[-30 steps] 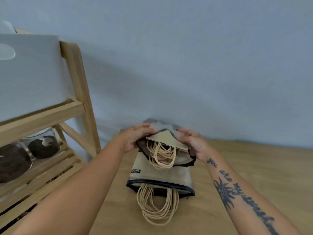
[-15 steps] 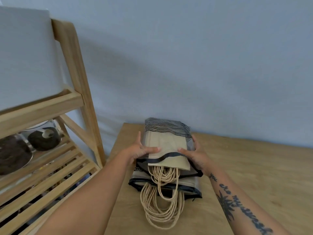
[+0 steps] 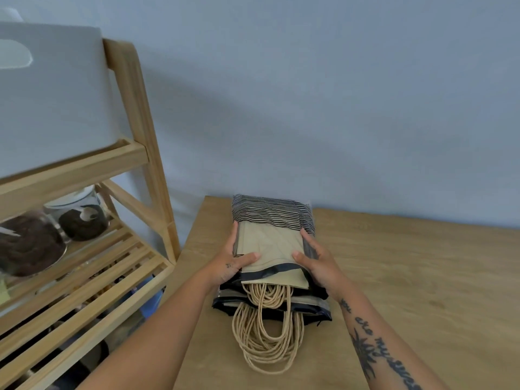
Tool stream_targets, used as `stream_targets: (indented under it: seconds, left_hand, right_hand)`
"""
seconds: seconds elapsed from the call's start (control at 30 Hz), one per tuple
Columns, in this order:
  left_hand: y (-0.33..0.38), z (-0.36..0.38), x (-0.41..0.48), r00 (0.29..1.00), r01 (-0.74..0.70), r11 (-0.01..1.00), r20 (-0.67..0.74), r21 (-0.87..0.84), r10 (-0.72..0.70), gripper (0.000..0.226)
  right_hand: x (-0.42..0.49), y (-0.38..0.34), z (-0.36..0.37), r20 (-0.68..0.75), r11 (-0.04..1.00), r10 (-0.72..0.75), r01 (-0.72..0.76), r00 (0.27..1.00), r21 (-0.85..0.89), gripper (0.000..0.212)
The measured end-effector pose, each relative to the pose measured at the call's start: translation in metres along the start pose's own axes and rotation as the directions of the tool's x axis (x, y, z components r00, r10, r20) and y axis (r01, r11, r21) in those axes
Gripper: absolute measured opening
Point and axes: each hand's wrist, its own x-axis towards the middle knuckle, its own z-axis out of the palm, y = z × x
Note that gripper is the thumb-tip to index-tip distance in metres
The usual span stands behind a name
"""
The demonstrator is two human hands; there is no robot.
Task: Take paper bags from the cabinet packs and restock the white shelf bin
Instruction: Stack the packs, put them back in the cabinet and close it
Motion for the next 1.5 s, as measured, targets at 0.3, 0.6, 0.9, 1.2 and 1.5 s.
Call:
stream_targets:
  seconds: [0.3,0.6,0.9,1.2,1.5]
  left_hand:
    - [-0.024,0.019,-0.061,1.000,-0.007,0.990,-0.026,-0.139,0.003,0.099]
    - [-0.047,0.038,-0.131,0.999,0.032,0.969,-0.026,-0.245,-0.039,0.119]
    - [-0.056,0.089,-0.223,0.985,0.066,0.974,-0.142,-0.218,-0.099,0.107]
    - [-0.073,0.167,-0.304,0.953,0.121,0.947,-0.233,-0.297,-0.195,0.109]
    - [-0.078,0.204,-0.357,0.949,0.185,0.913,-0.175,-0.364,-0.262,0.108]
  right_hand:
    - [-0.080,0.010,0.012,-0.065,0.988,0.110,-0.103,0.992,0.113,0.070]
    - [-0.152,0.024,0.027,-0.113,0.947,0.205,-0.168,0.972,0.274,0.074]
    - [-0.230,0.045,0.017,-0.016,0.962,0.207,-0.201,0.978,0.186,0.076]
    - [-0.313,0.068,-0.018,0.096,0.973,0.192,-0.202,0.977,0.109,0.070]
    - [-0.378,0.081,-0.029,0.103,0.969,0.204,-0.216,0.974,0.119,0.073]
